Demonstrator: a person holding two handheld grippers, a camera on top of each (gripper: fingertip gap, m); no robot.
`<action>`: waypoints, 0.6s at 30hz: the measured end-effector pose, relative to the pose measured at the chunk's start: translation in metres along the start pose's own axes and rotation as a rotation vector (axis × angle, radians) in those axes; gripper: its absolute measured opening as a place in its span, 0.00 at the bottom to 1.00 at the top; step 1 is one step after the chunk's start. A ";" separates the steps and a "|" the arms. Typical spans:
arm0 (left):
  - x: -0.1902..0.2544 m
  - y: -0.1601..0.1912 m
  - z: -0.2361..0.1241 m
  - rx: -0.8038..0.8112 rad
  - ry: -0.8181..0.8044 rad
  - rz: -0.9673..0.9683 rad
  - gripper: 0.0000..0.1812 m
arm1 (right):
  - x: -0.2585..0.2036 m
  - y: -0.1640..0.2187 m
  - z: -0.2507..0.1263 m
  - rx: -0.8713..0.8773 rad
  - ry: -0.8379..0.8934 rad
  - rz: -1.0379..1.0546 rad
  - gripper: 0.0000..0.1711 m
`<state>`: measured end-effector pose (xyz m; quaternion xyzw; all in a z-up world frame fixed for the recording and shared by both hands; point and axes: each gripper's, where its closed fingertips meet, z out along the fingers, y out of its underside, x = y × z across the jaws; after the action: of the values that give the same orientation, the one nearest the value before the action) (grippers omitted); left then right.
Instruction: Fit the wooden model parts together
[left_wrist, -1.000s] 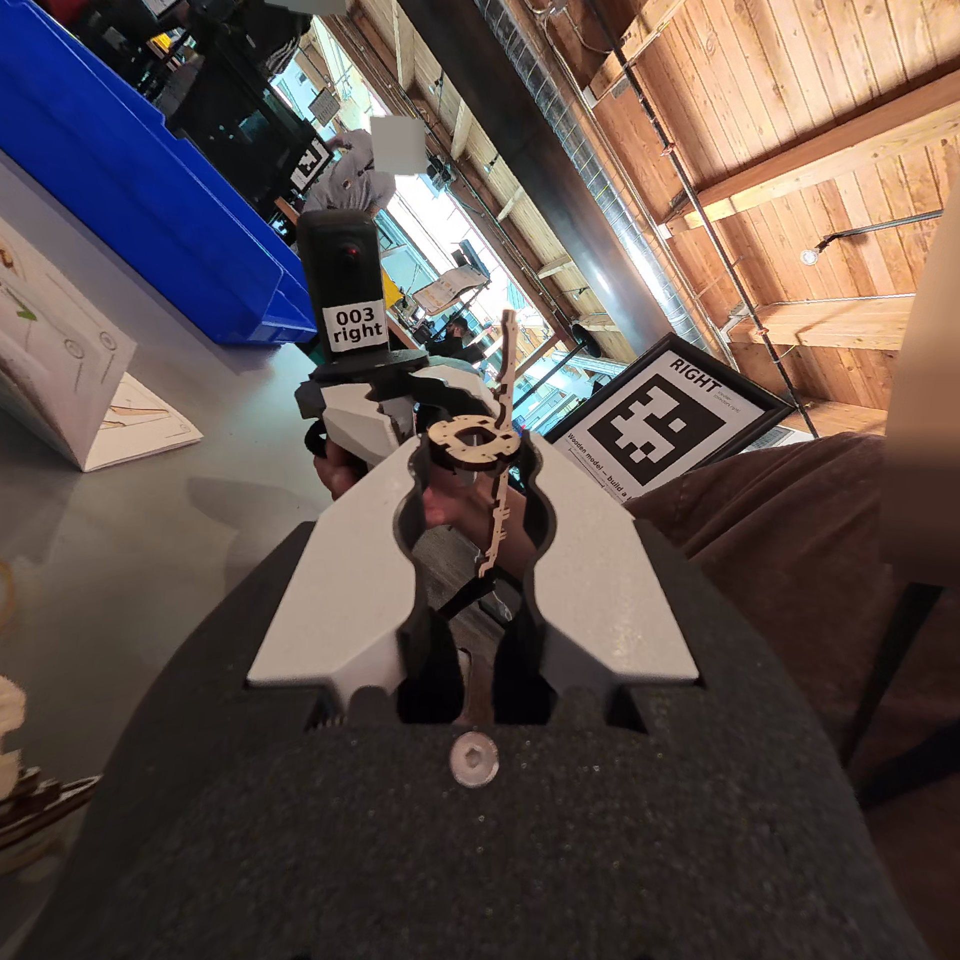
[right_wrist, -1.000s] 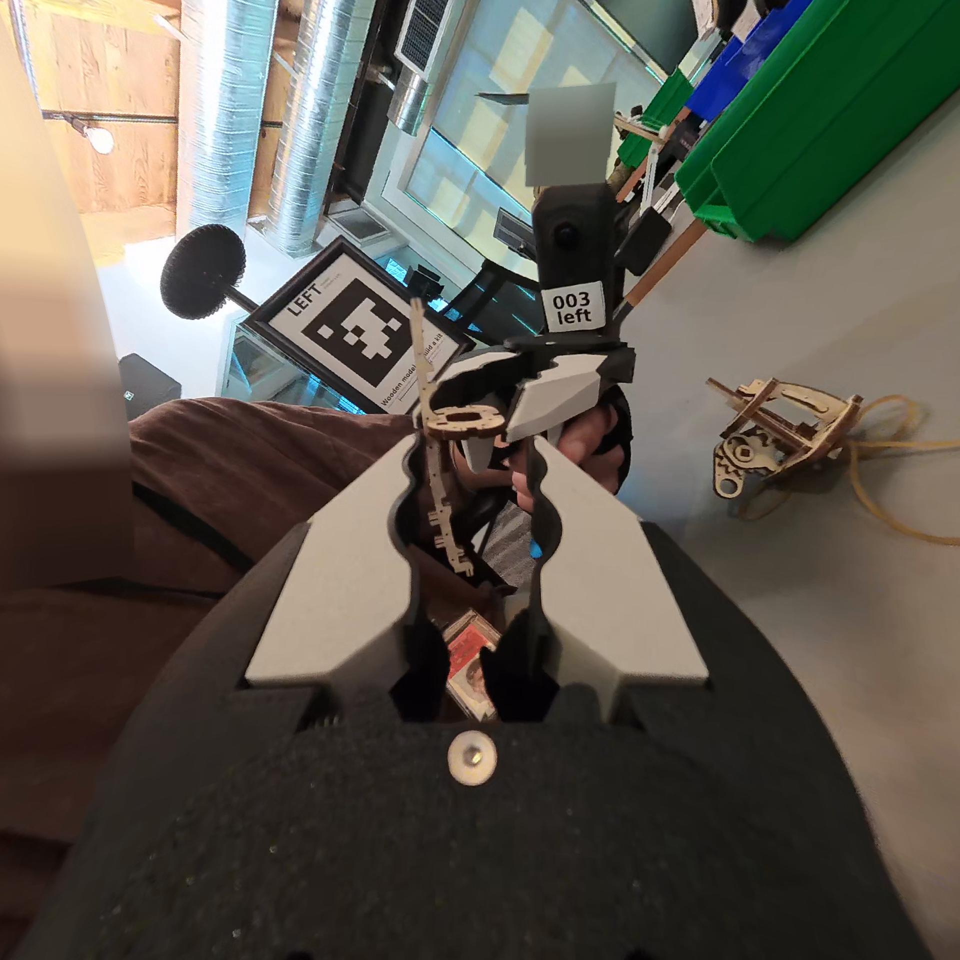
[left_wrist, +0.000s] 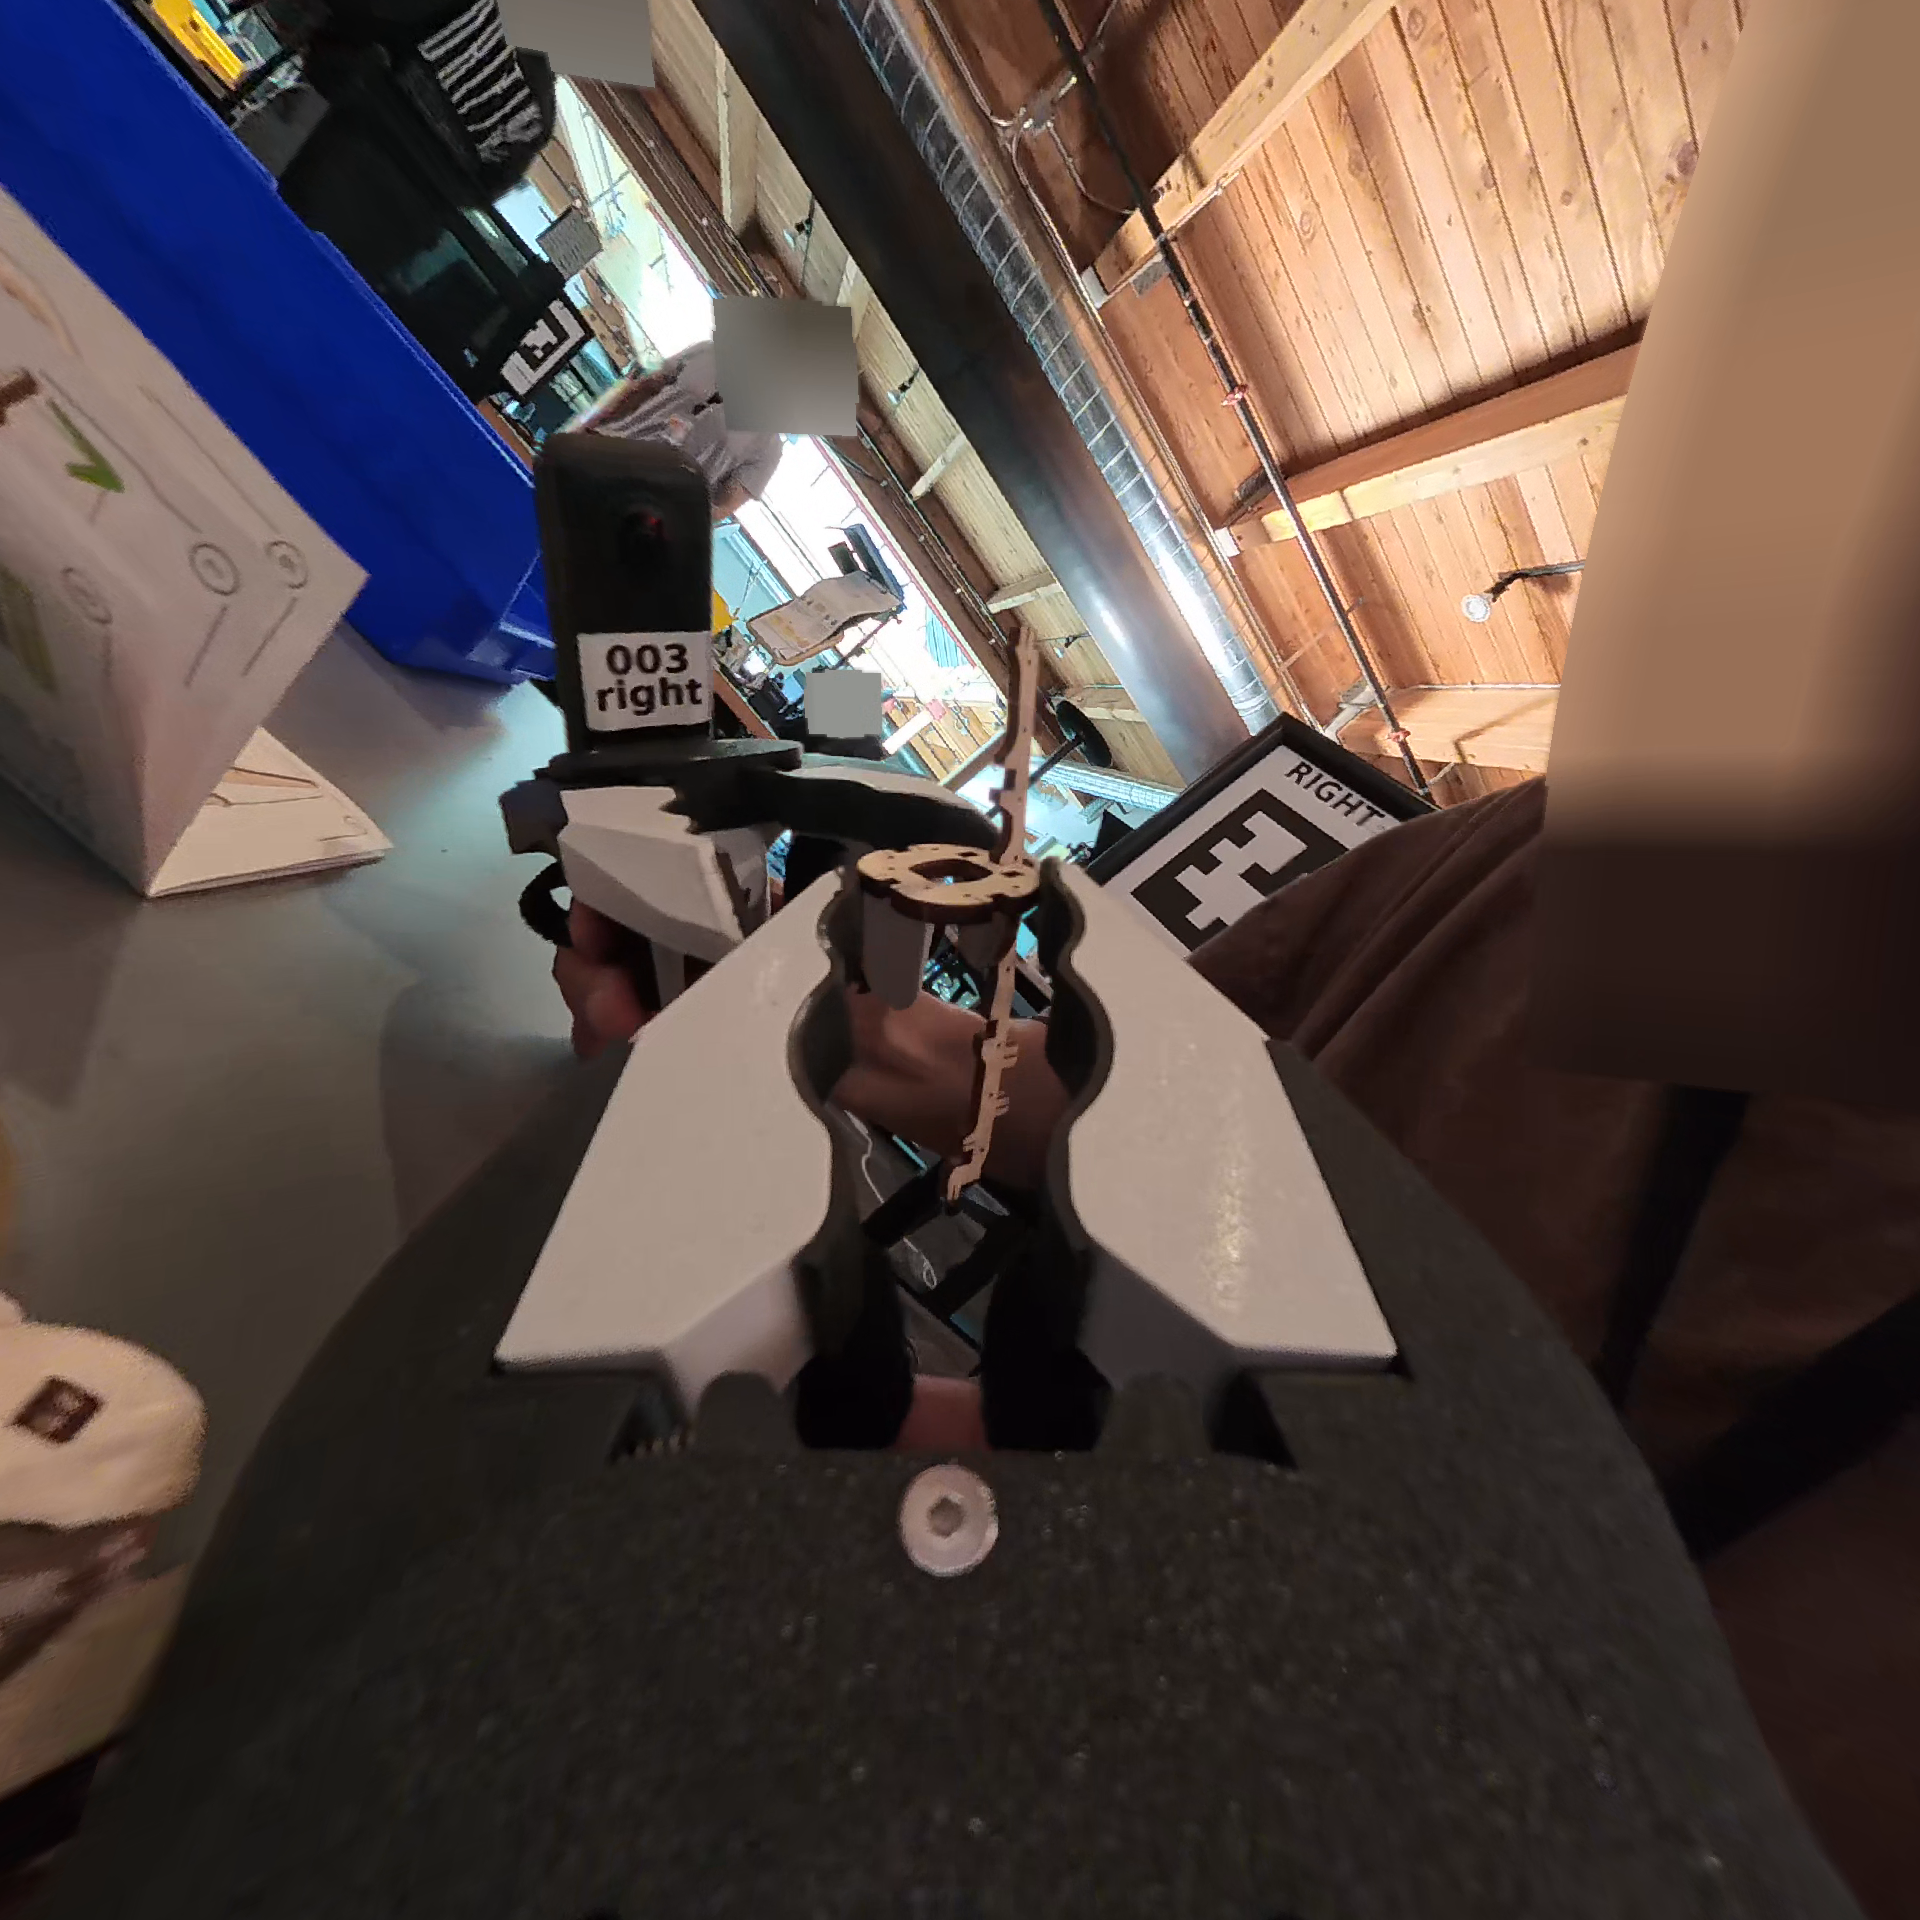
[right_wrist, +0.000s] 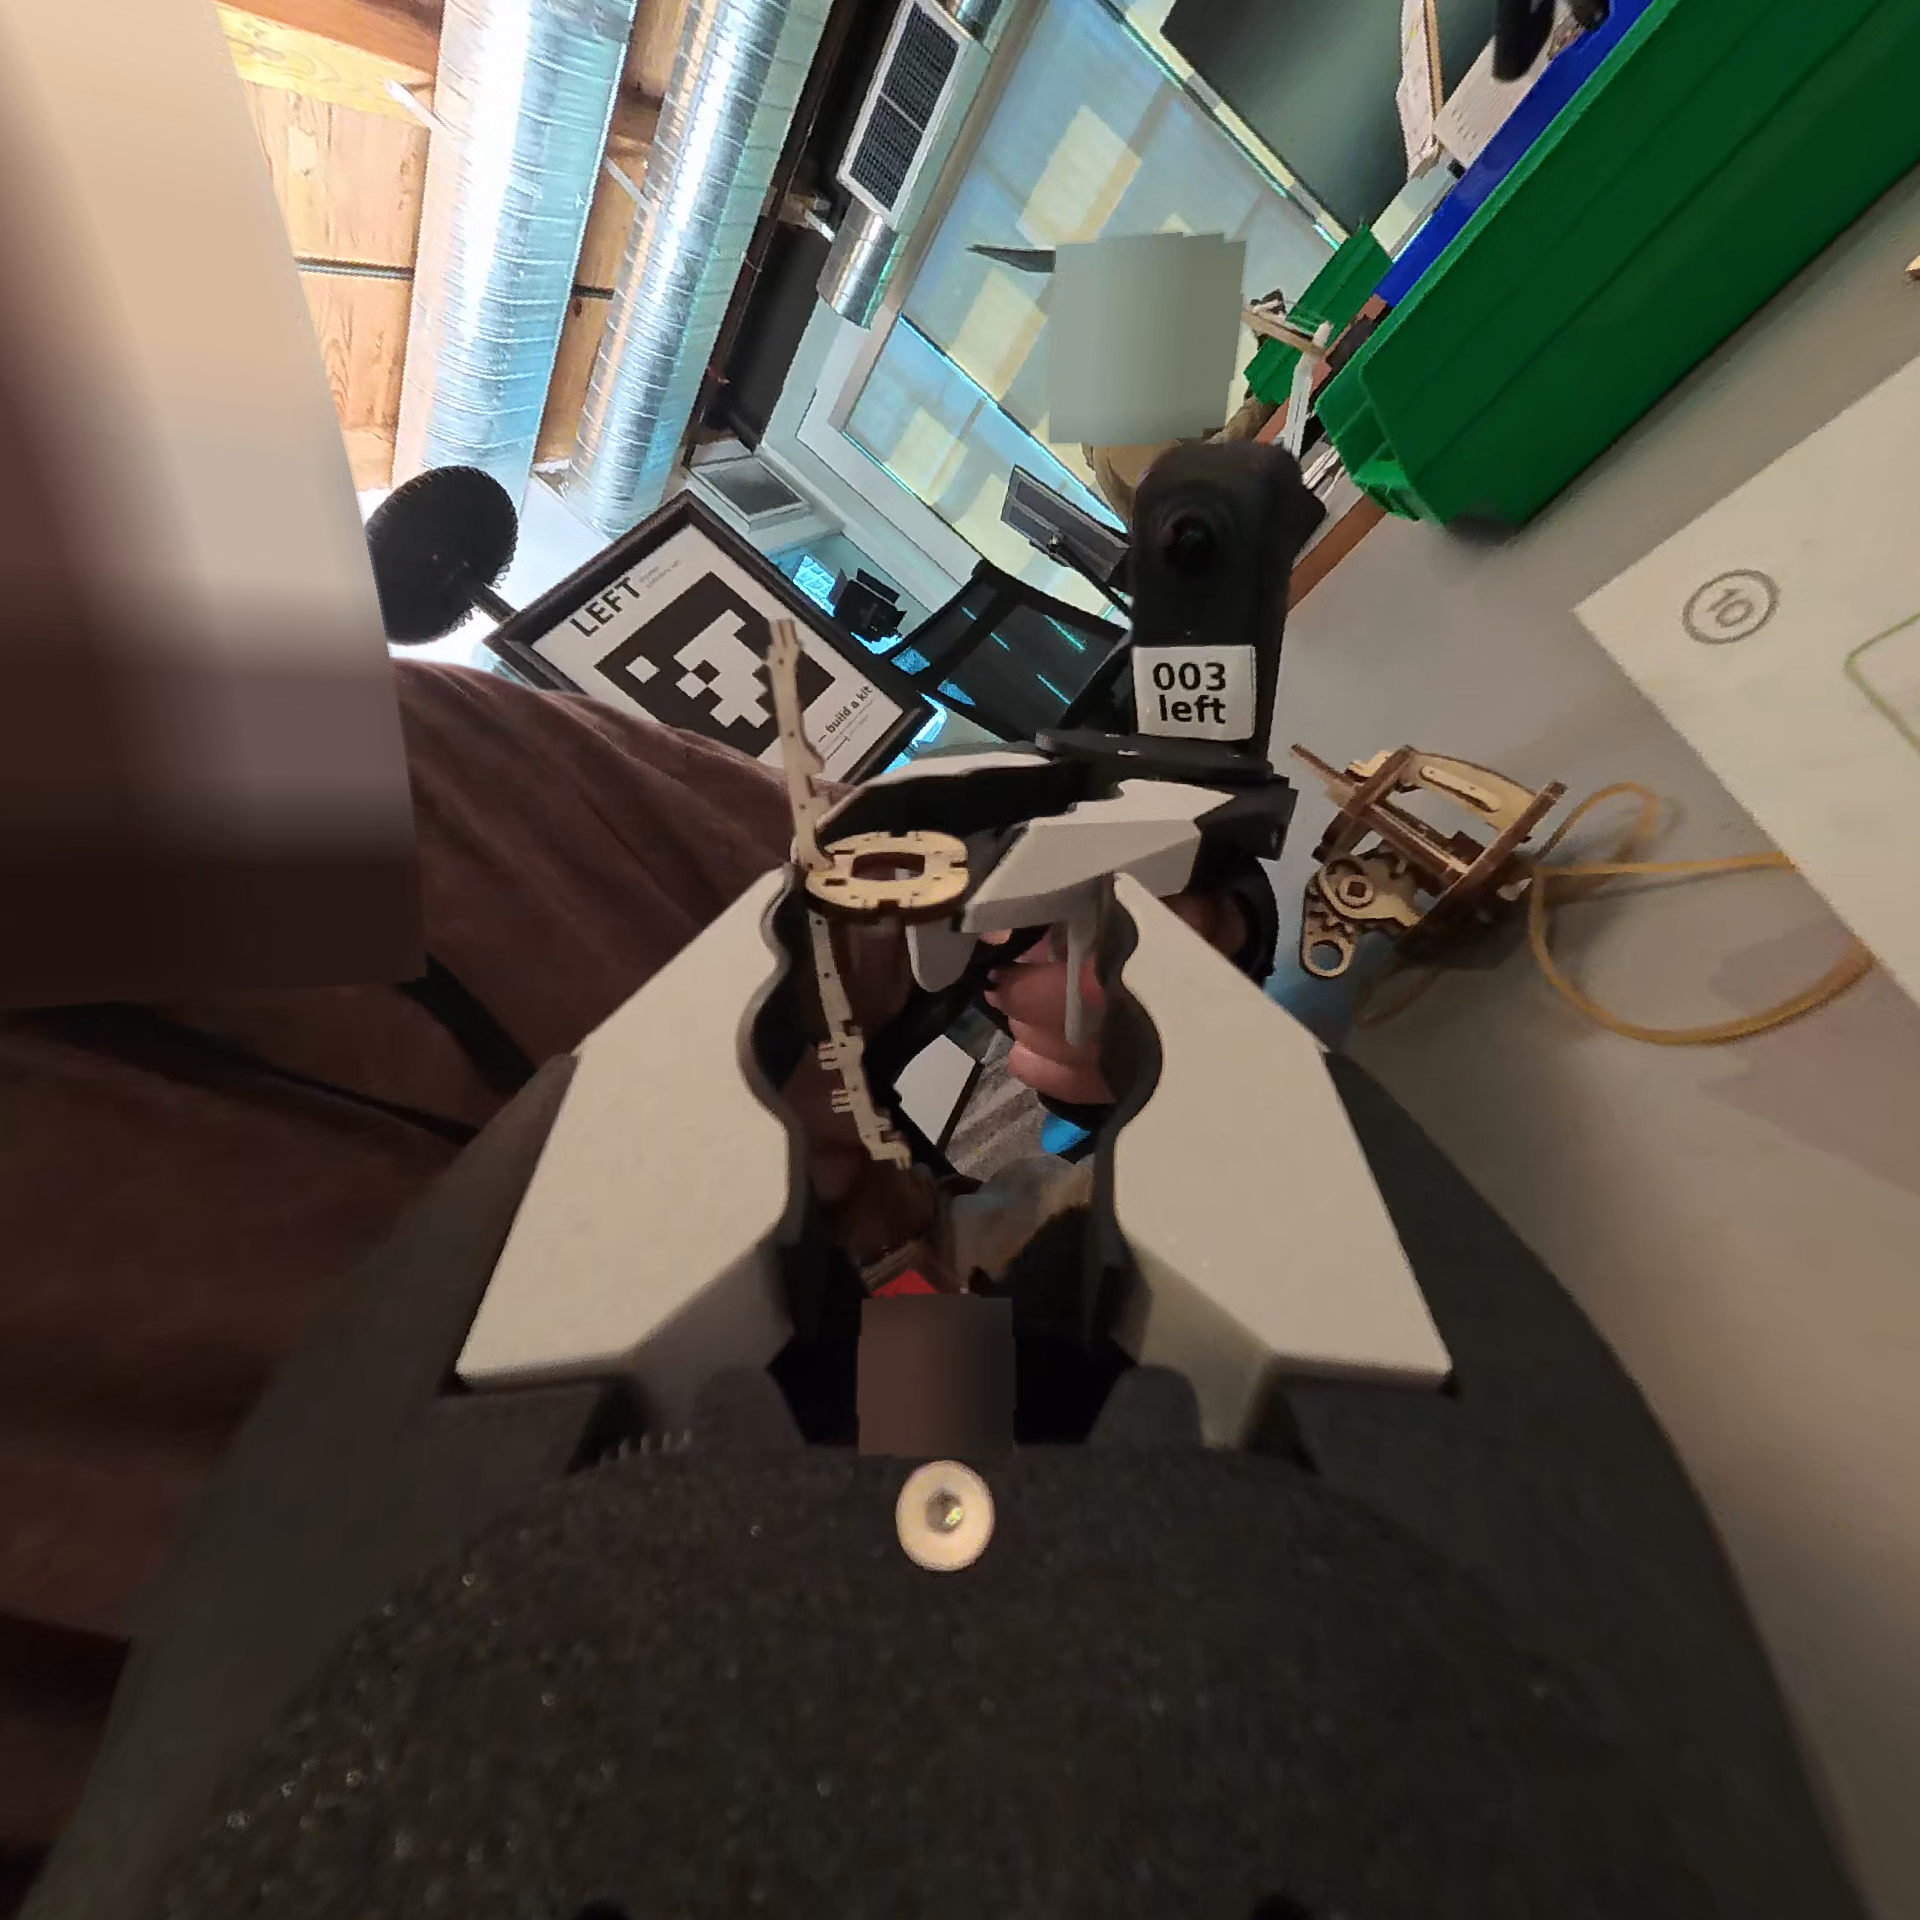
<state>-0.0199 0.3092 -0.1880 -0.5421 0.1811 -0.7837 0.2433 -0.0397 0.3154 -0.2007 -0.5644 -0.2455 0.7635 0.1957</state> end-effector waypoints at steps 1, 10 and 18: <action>-0.002 -0.001 0.000 0.005 -0.010 -0.007 0.17 | 0.001 -0.001 -0.001 0.001 0.008 -0.001 0.31; -0.006 0.000 -0.001 0.018 -0.045 0.008 0.17 | 0.003 -0.001 -0.004 0.000 0.021 0.016 0.29; -0.009 0.002 0.000 0.009 -0.087 0.036 0.17 | 0.005 0.000 -0.006 -0.004 0.042 0.025 0.27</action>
<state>-0.0169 0.3130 -0.1960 -0.5711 0.1764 -0.7559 0.2673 -0.0355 0.3191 -0.2063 -0.5839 -0.2359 0.7532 0.1901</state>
